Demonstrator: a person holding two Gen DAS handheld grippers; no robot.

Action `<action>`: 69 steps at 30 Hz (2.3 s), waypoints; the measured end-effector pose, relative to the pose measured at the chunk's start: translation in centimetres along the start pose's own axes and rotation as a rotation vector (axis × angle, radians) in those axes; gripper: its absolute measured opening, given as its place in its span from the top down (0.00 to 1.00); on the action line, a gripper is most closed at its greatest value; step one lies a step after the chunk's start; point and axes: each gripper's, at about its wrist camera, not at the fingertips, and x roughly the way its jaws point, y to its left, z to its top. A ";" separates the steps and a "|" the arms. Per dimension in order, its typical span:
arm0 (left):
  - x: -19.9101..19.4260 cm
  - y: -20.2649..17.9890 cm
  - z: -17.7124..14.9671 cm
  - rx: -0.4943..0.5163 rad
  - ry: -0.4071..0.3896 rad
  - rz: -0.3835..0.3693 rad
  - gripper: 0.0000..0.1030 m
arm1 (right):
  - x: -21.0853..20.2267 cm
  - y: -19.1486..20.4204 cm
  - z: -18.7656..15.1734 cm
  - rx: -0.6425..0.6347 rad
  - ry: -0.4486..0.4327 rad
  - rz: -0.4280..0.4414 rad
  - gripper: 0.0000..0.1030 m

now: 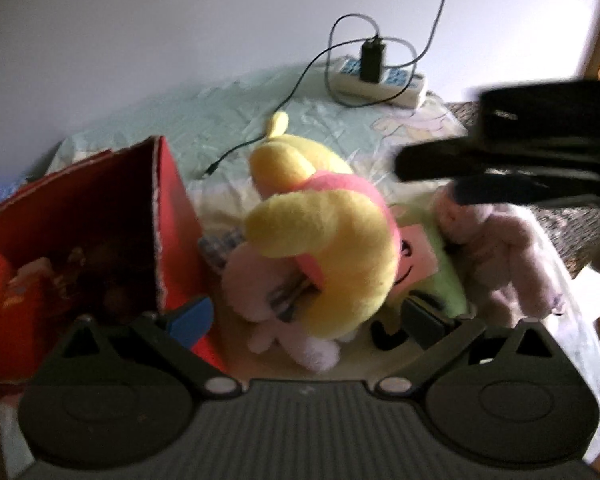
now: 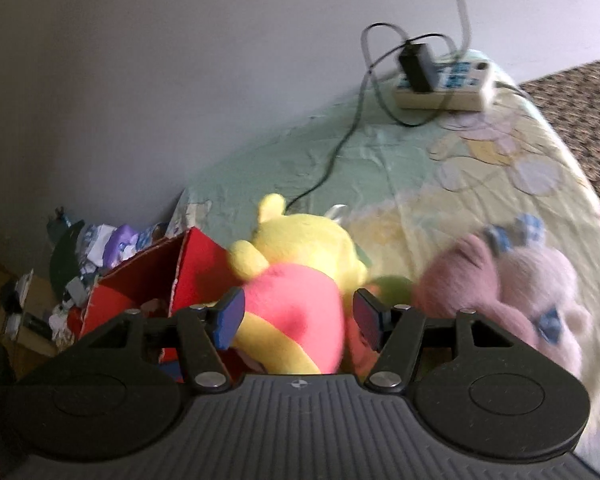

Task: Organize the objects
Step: 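Reach the right gripper to the yellow Pooh plush and grasp it, then lift the Pooh plush with the right gripper and carry it over the red box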

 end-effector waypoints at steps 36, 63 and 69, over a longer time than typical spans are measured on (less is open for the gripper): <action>0.0 -3.9 0.8 0.211 -0.195 -0.186 0.37 | 1.8 -2.7 0.4 0.167 0.069 0.206 0.52; -9.4 13.3 -5.1 0.209 -0.402 0.166 0.35 | 12.5 16.1 -2.5 0.099 0.064 0.567 0.51; -7.2 17.6 -6.9 0.201 -0.321 0.187 0.34 | 18.3 17.8 -4.6 0.169 0.133 0.537 0.51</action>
